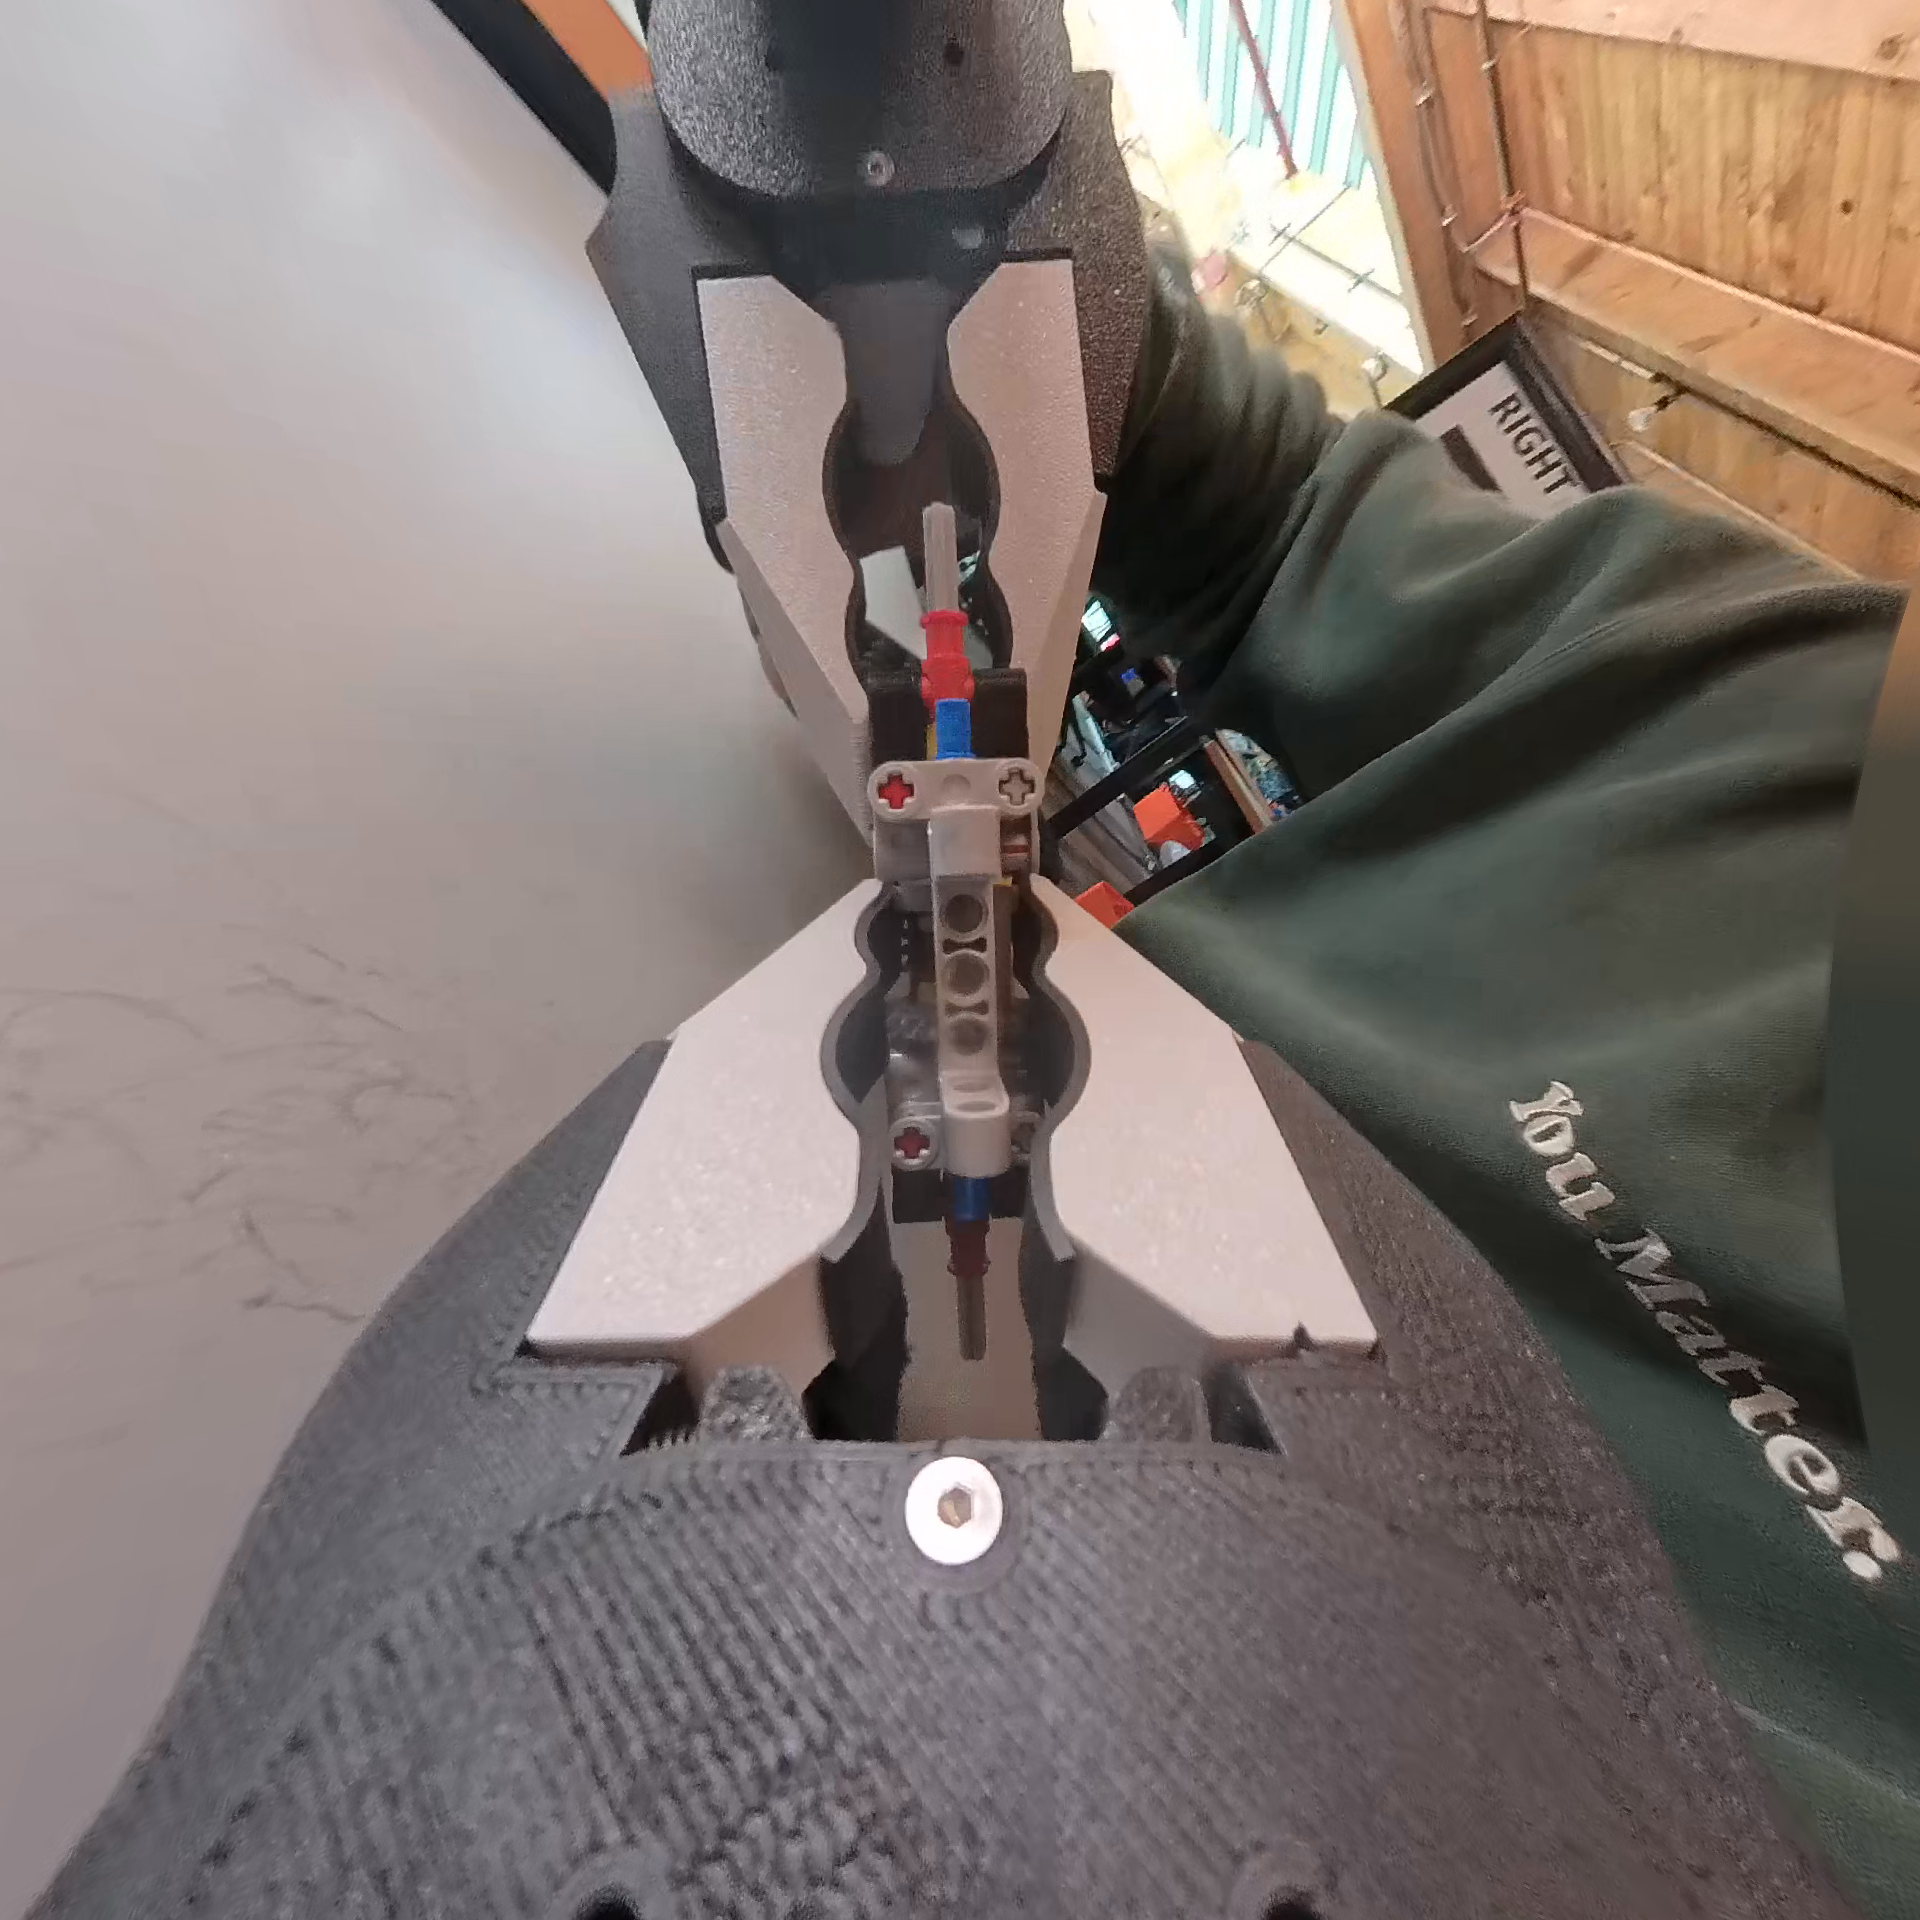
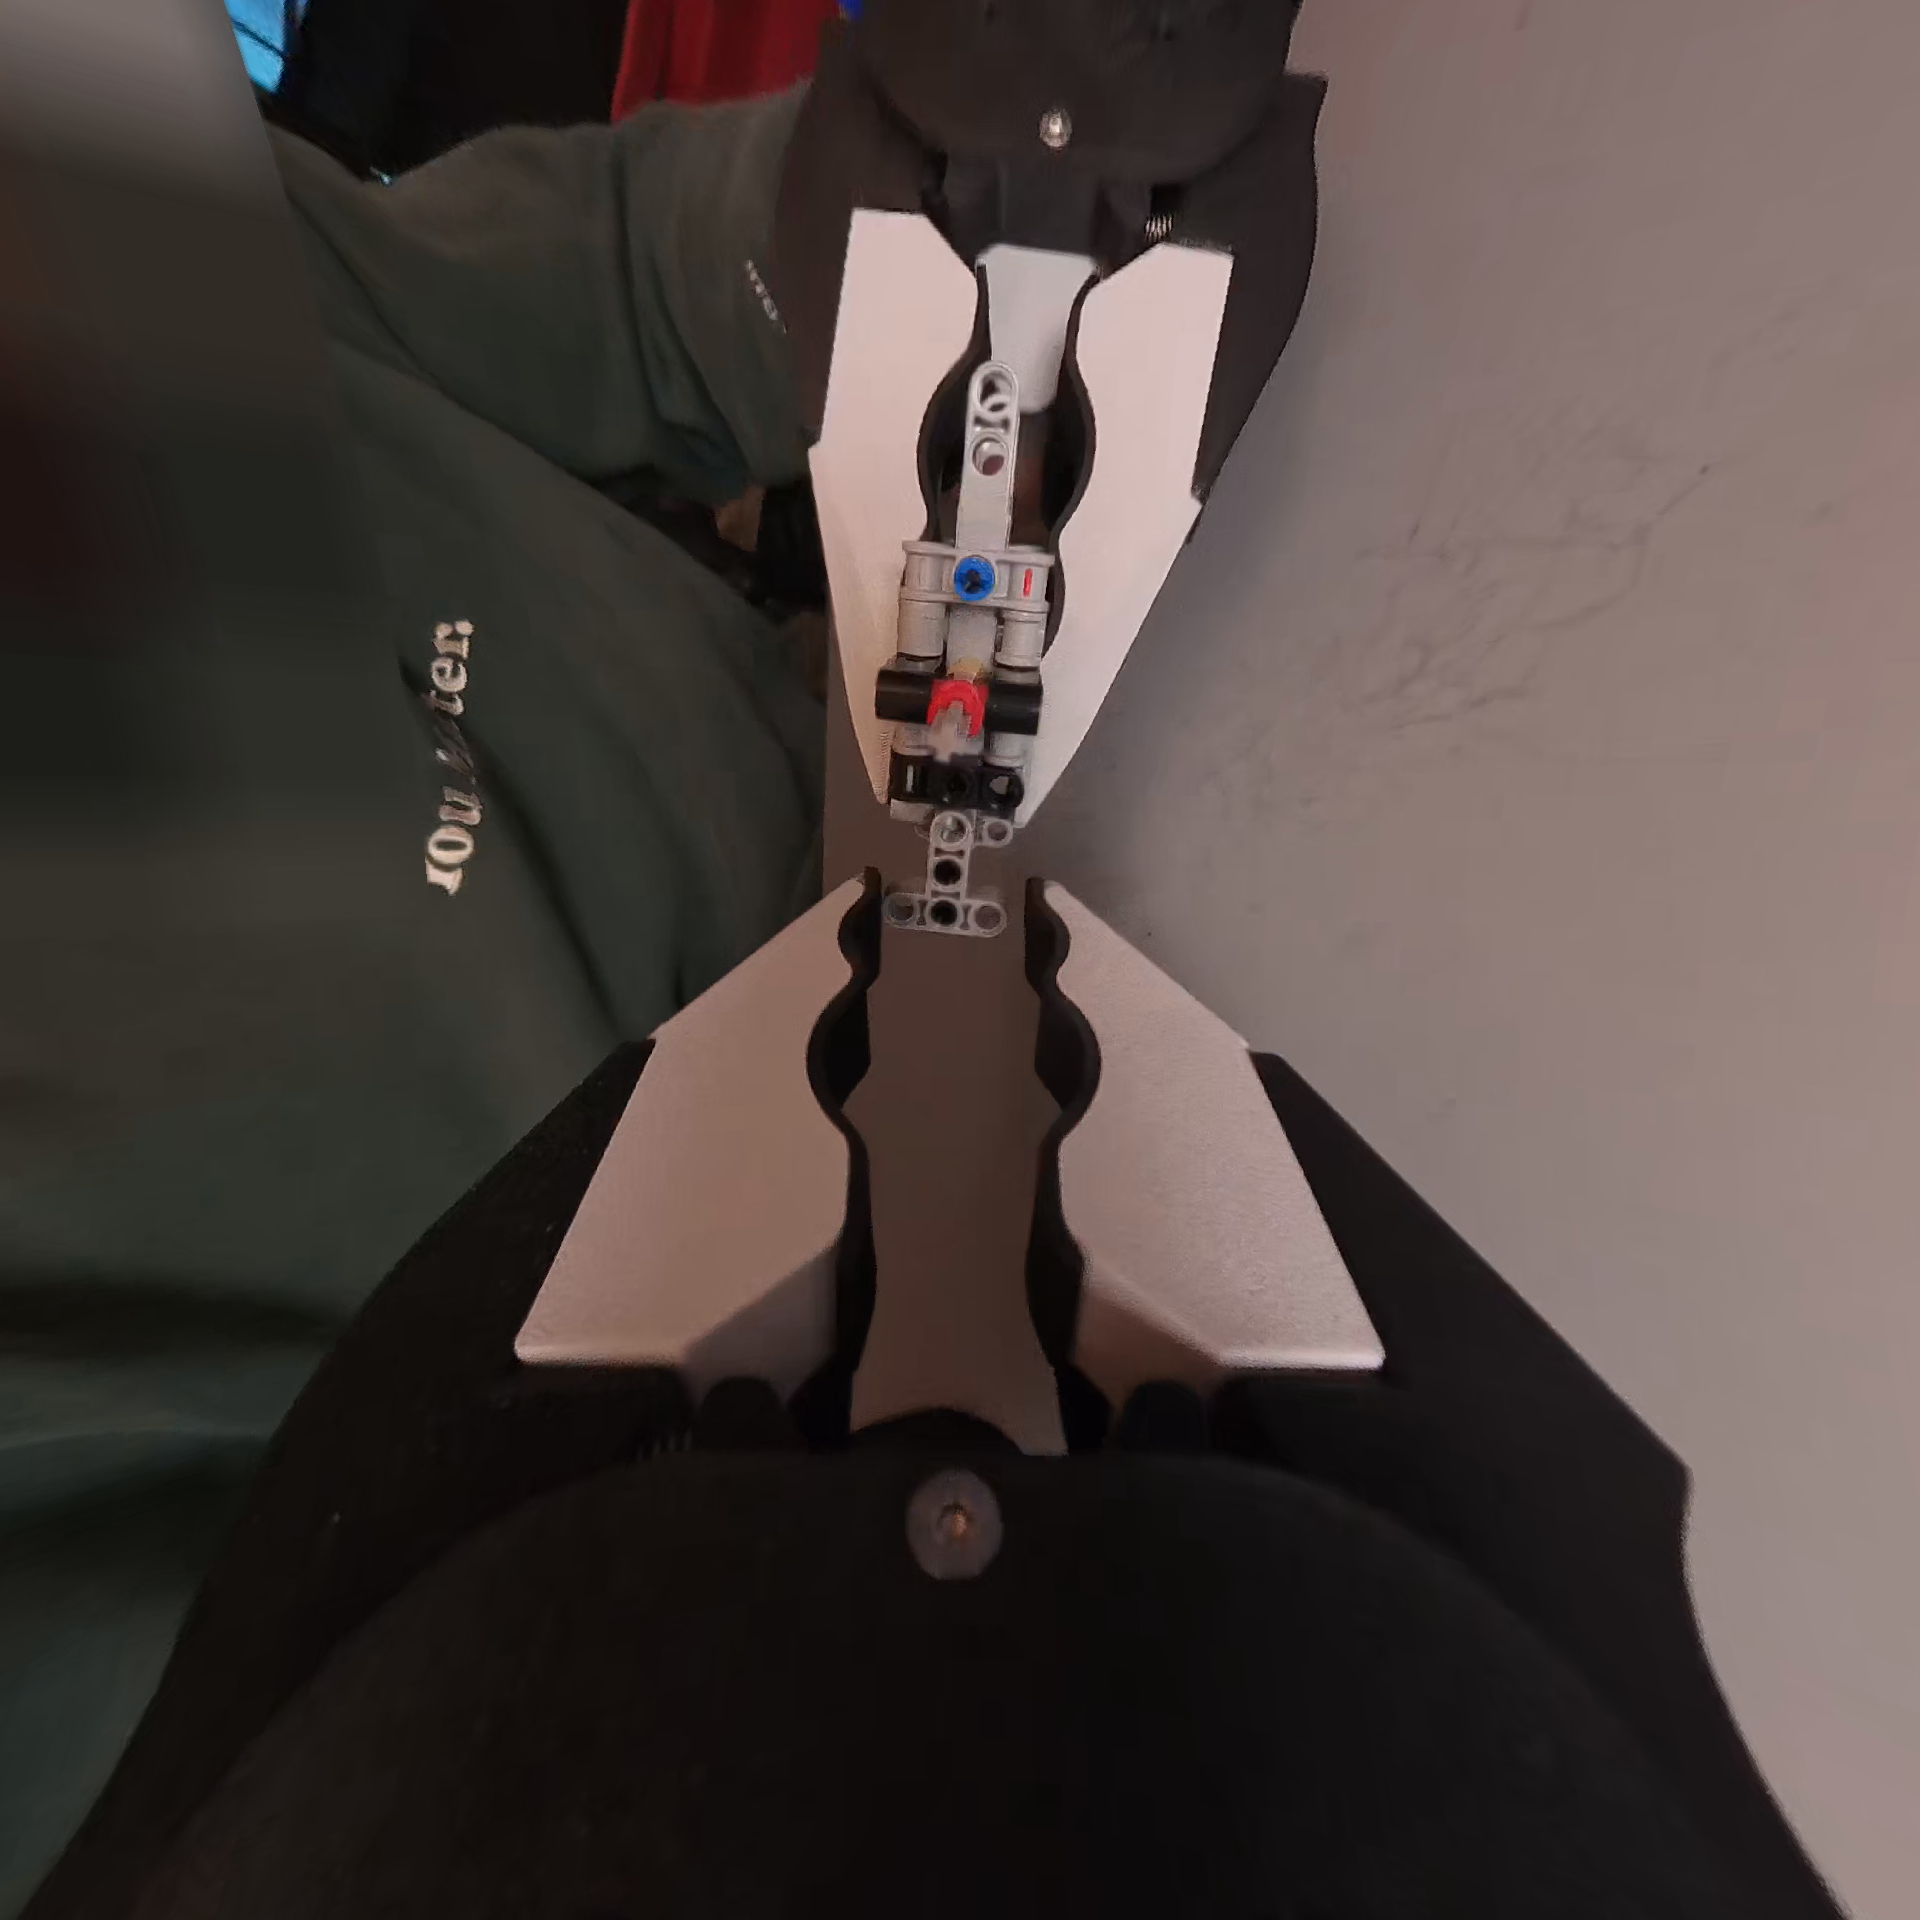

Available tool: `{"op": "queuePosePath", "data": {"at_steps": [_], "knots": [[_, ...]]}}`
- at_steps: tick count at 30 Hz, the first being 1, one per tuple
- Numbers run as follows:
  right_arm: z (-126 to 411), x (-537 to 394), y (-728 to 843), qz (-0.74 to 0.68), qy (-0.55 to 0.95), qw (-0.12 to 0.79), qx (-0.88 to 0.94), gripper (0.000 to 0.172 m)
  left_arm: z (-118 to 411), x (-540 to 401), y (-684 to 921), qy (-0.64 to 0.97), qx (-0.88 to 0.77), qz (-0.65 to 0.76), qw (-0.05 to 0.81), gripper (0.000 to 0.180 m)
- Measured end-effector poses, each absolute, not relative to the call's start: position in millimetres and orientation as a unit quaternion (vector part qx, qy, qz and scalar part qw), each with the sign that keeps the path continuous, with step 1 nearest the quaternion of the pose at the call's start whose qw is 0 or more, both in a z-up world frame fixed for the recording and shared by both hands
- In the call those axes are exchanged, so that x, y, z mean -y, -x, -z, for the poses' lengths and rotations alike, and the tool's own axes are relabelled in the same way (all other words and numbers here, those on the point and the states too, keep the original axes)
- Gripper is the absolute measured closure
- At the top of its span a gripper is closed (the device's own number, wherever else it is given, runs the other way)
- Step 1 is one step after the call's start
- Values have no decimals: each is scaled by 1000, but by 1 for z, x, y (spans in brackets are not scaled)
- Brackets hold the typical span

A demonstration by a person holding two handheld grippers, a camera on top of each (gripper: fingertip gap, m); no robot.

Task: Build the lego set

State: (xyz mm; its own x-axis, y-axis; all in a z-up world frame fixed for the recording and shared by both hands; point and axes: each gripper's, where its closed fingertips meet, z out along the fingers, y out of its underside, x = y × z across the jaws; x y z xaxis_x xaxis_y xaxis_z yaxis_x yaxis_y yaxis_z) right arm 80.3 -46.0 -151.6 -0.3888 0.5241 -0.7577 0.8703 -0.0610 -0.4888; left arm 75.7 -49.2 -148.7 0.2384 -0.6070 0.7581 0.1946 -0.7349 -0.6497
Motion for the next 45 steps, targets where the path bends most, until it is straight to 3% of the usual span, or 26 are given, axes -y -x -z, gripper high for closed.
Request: {"op": "queuePosePath", "data": {"at_steps": [3, 5, 10, 12, 18, 22, 36, 45], "knots": [[138, 34, -70, 540, -511, 61, -666, 132, 139, 47, -69, 697, -143, 603, 360, 161], [127, 22, -59, 553, -502, -58, -663, 128, 133, 42, -61, 686, -128, 608, 380, 161], [109, 13, -45, 452, -415, -401, -681, 132, 121, 30, -42, 648, -57, 647, 399, 161], [109, 16, -39, 379, -366, -488, -696, 140, 118, 29, -39, 635, -37, 662, 396, 161], [114, 23, -30, 329, -334, -517, -716, 156, 118, 27, -33, 622, -3, 678, 391, 161], [111, 24, -32, 339, -335, -506, -719, 157, 116, 28, -36, 612, 5, 694, 379, 161], [124, 14, -26, 358, -356, -507, -699, 157, 128, 18, -30, 632, 35, 674, 381, 161], [126, 10, -26, 346, -356, -508, -703, 147, 128, 16, -28, 638, 41, 663, 390, 161]]}}
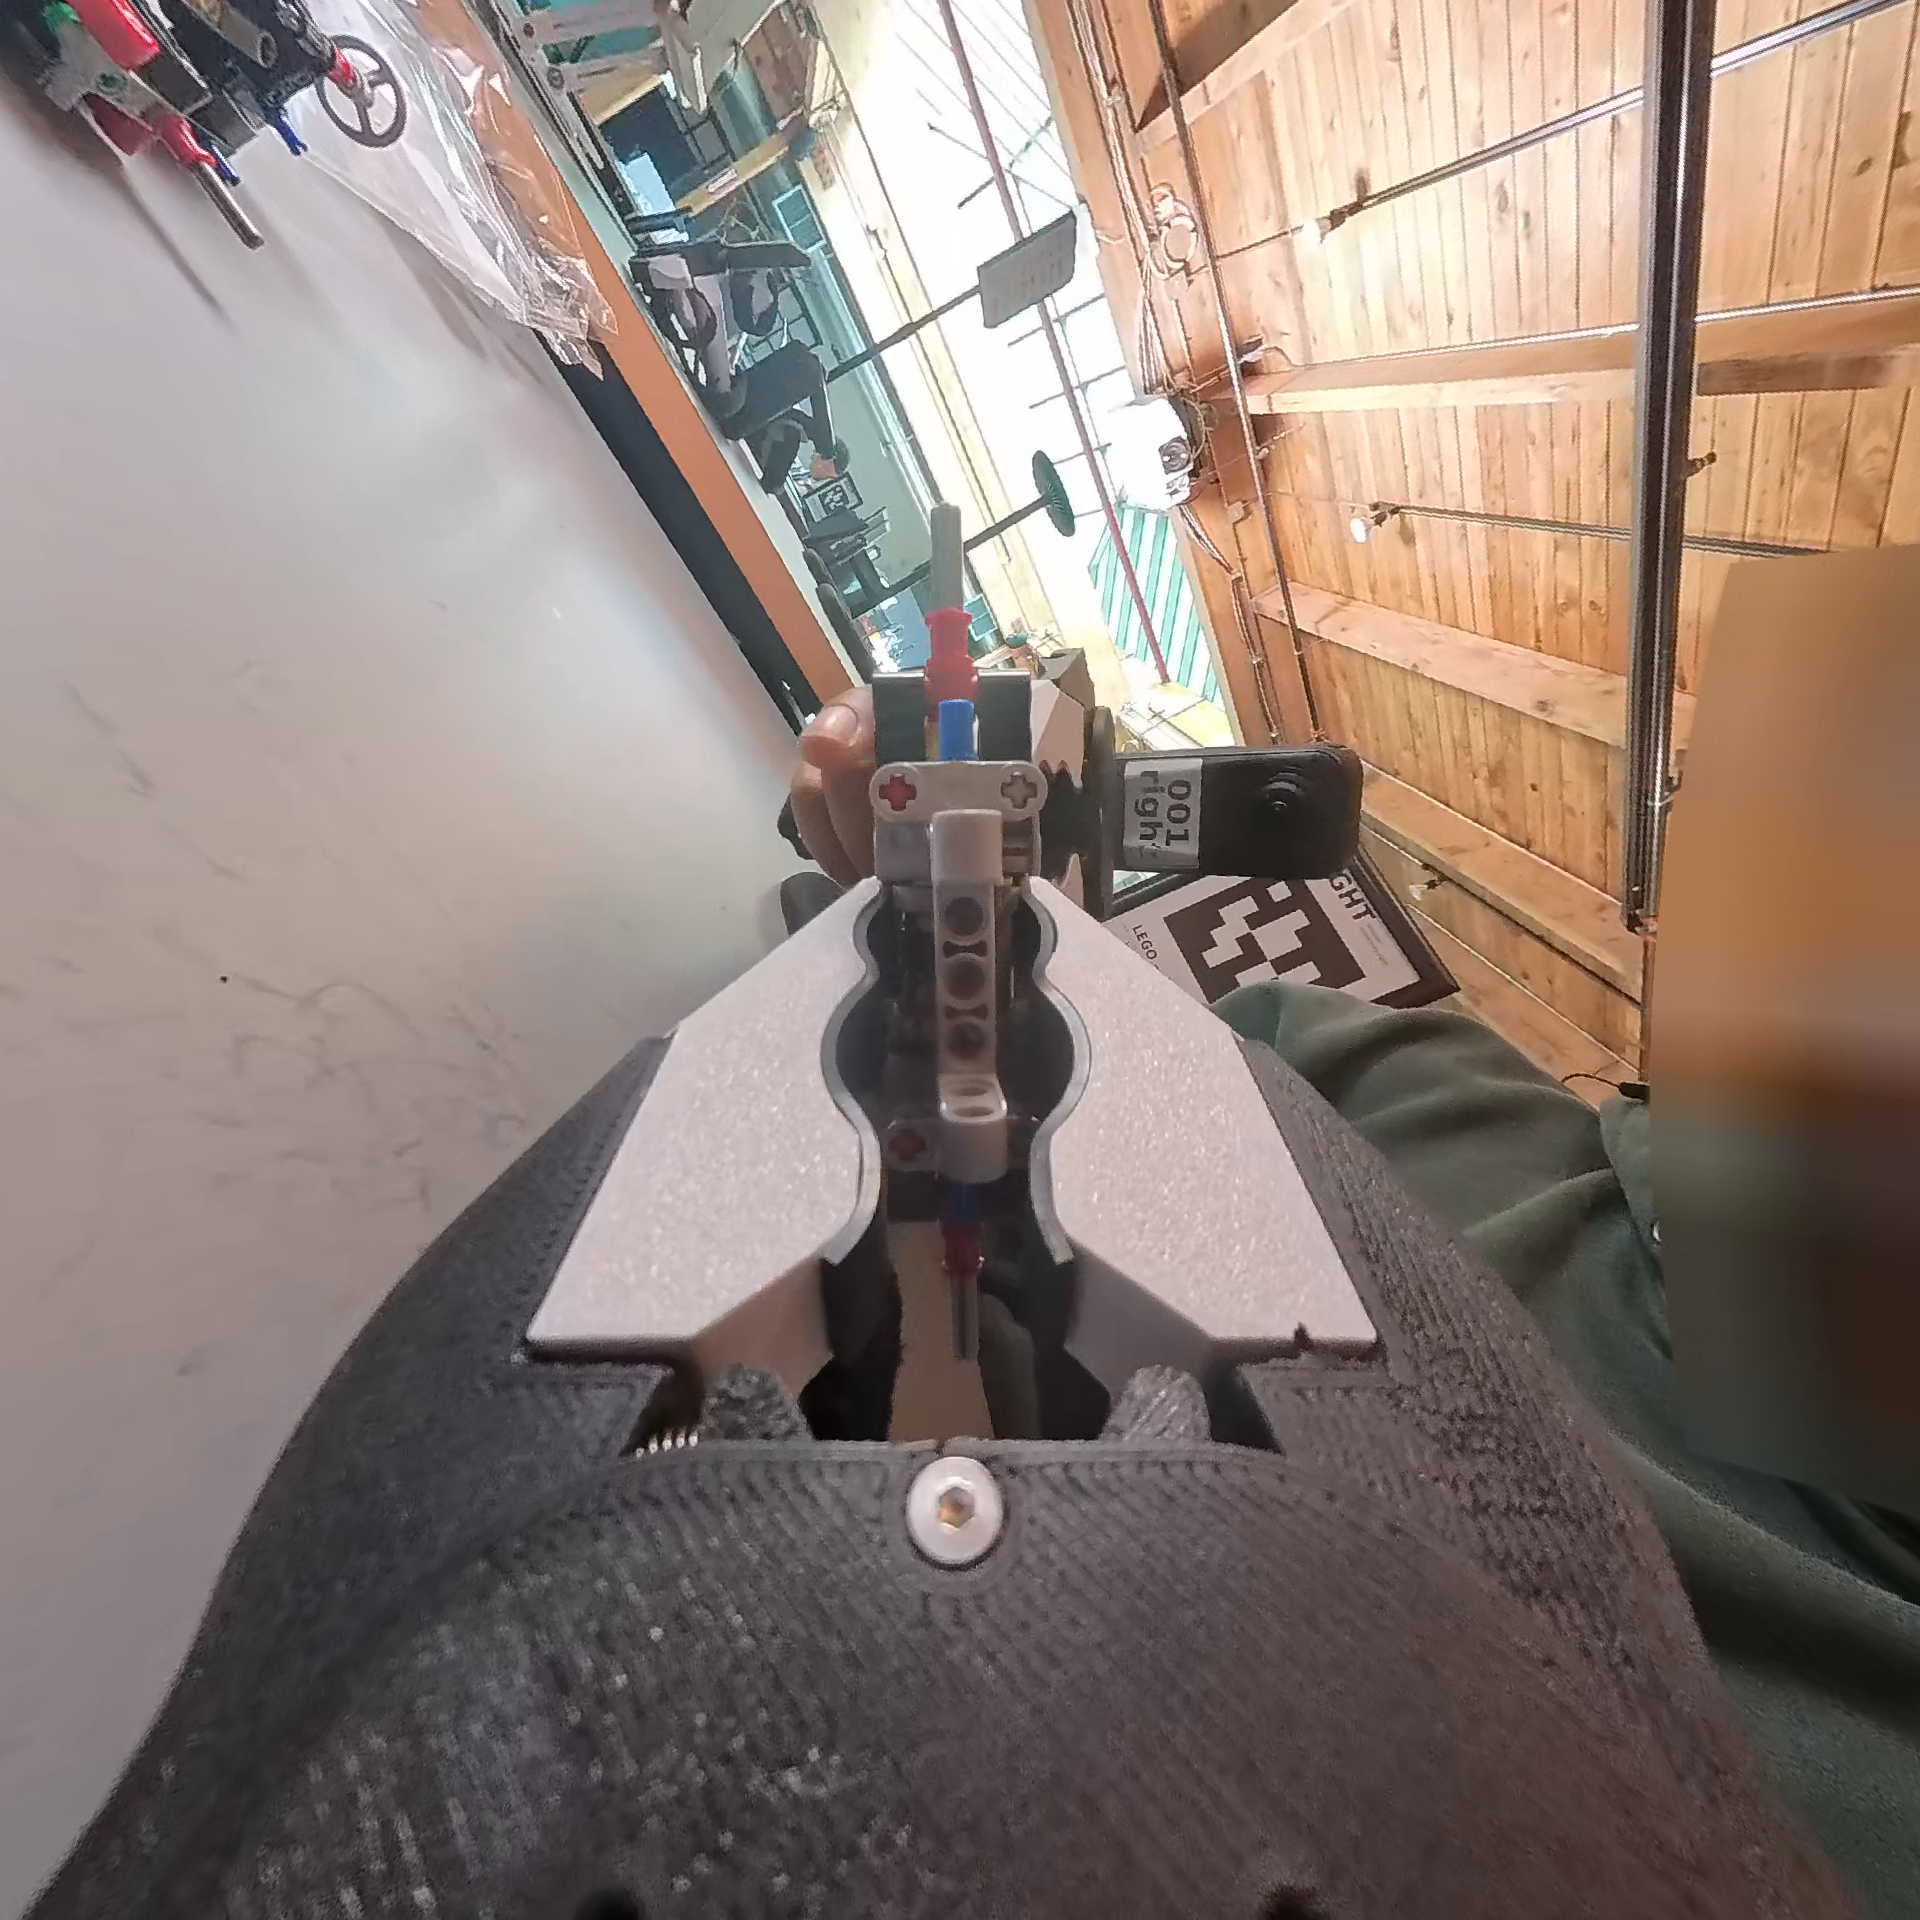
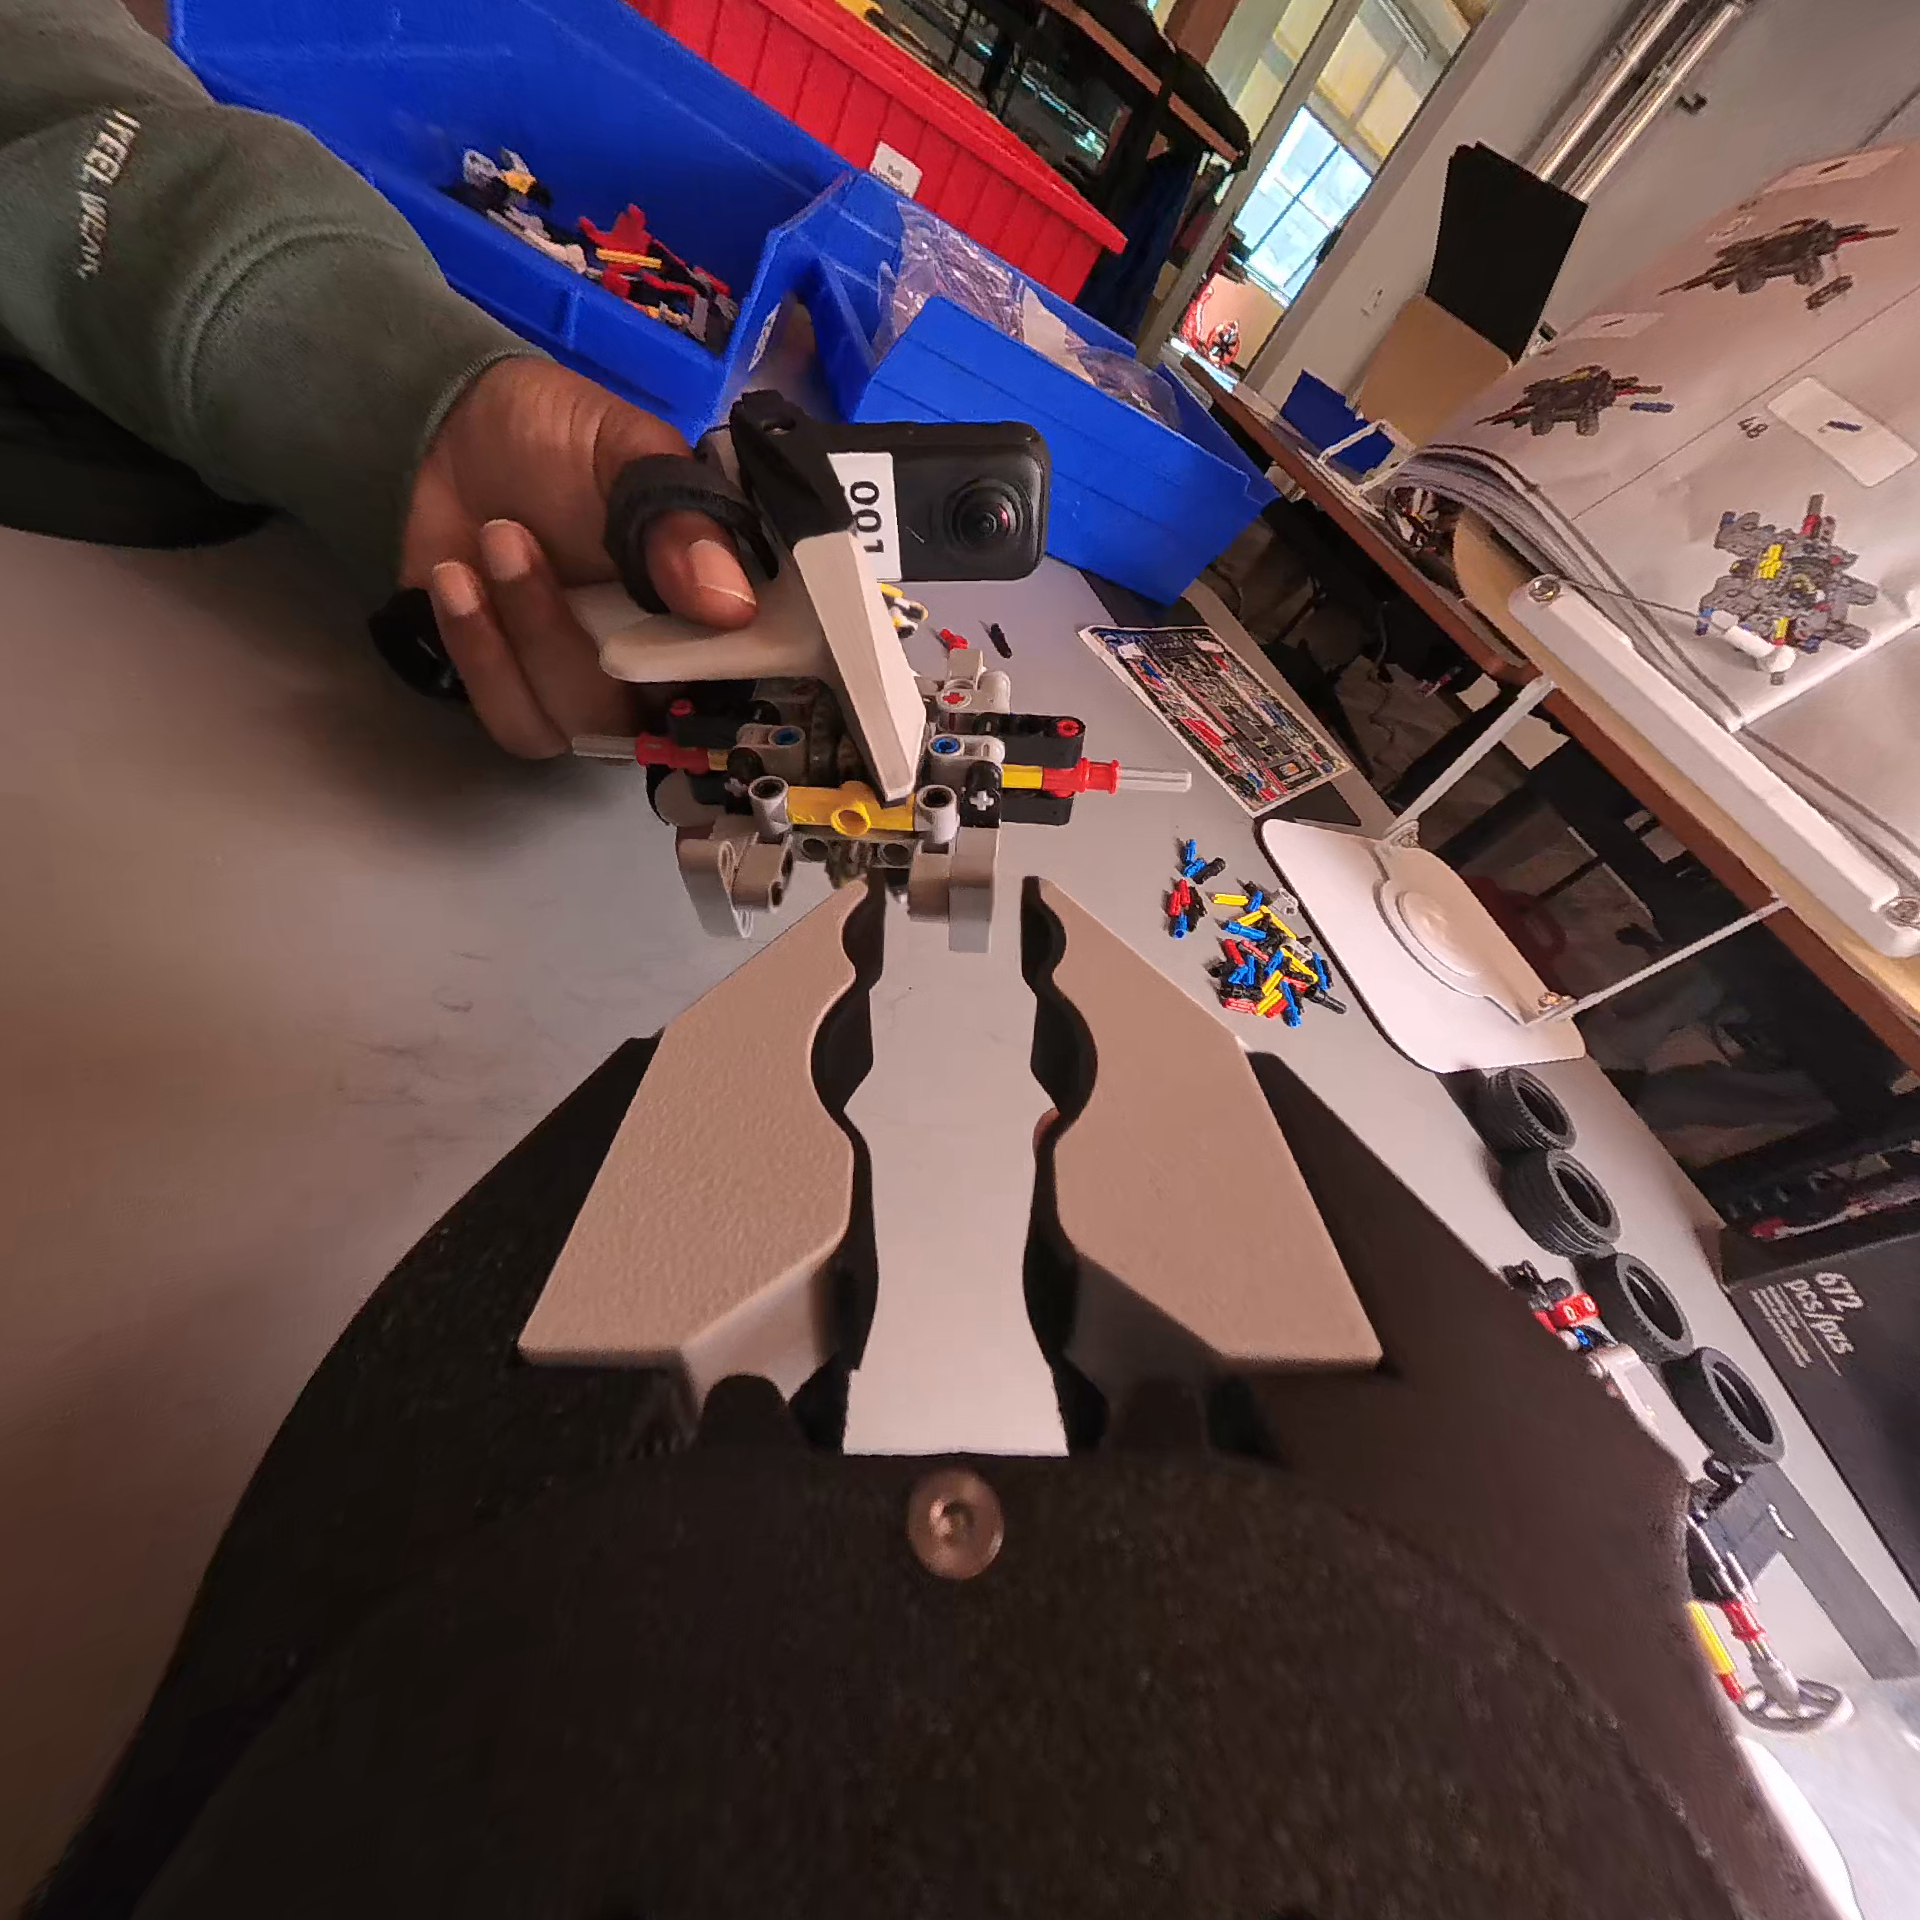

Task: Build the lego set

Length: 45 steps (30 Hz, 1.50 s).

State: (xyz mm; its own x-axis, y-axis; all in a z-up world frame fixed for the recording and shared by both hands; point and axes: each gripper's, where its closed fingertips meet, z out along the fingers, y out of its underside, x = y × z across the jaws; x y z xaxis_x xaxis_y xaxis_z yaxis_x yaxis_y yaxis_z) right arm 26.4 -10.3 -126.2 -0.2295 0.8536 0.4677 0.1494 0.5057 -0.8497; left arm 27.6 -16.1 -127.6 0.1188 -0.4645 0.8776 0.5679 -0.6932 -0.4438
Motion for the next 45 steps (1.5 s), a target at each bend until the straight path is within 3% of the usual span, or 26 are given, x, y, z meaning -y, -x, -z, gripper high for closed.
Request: {"op": "queuePosePath", "data": {"at_steps": [5, 28, 30, 33, 38, 45], "knots": [[125, 14, -25, -337, 343, 516, 709, 156, 126, 18, -34, 636, 36, 669, 384, 161], [123, 18, -29, -283, 301, 553, 724, 156, 124, 23, -38, 616, 35, 694, 371, 161], [119, 16, -26, -315, 303, 561, 703, 156, 120, 21, -36, 618, 25, 685, 386, 161], [121, 9, -21, -423, 374, 500, 657, 155, 120, 16, -30, 644, -21, 630, 434, 161], [119, 8, -25, -506, 402, 426, 634, 139, 120, 23, -36, 684, -195, 453, 537, 160], [114, 20, -37, -439, 350, 470, 681, 126, 117, 29, -41, 668, -277, 335, 604, 160]]}}
